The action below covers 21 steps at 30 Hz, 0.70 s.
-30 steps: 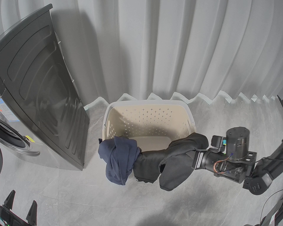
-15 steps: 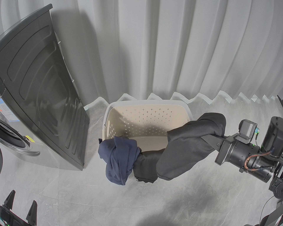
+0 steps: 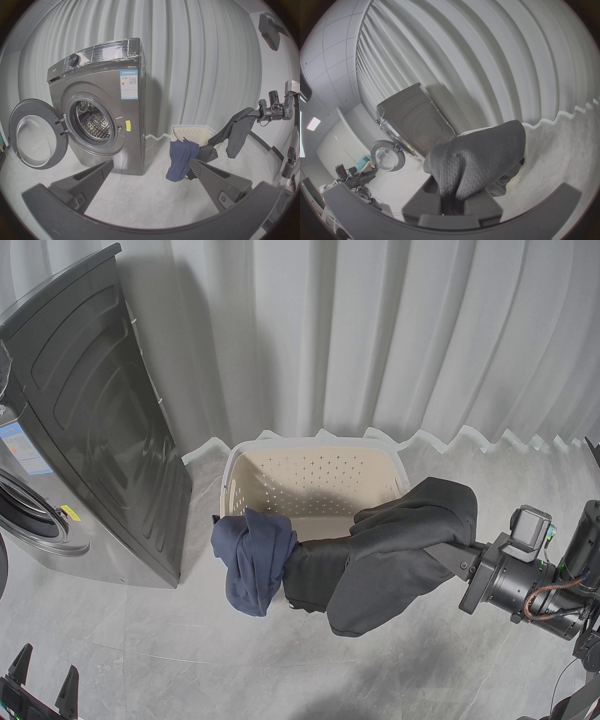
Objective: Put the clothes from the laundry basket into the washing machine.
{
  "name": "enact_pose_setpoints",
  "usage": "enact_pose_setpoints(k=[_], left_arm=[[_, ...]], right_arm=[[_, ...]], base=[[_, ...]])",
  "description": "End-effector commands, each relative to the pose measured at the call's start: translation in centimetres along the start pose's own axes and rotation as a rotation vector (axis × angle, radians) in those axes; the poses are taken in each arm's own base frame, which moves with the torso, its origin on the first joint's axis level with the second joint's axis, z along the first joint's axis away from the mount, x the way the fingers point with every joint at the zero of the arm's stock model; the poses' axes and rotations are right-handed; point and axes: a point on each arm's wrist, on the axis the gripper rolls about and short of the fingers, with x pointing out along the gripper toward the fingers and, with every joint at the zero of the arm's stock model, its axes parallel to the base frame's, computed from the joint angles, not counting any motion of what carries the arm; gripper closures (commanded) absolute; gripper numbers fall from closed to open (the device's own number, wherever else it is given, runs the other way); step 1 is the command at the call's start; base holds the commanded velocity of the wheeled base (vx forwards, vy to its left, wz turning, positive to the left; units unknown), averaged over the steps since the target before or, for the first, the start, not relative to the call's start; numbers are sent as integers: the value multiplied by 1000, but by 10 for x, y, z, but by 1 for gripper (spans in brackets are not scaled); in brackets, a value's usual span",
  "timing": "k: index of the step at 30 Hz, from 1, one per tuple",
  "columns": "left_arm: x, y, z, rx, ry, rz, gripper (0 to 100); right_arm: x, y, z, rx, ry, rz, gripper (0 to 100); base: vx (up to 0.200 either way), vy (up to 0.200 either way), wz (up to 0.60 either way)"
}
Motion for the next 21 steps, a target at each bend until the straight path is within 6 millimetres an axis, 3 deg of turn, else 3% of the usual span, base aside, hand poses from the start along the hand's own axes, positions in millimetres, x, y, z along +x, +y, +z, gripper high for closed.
enact_pose_setpoints(k=[1,3,21], left_arm=[[0,0,-4,0,1,1,0],[0,0,-4,0,2,0,0],[0,0,-4,0,1,0,0]], right_arm=[[-2,0,-6,-1,25,9,100],[-2,1,-6,0,25,10,100],[3,3,-16,-4,44,27,100]], base=[[0,0,0],[0,0,0],[0,200,0]])
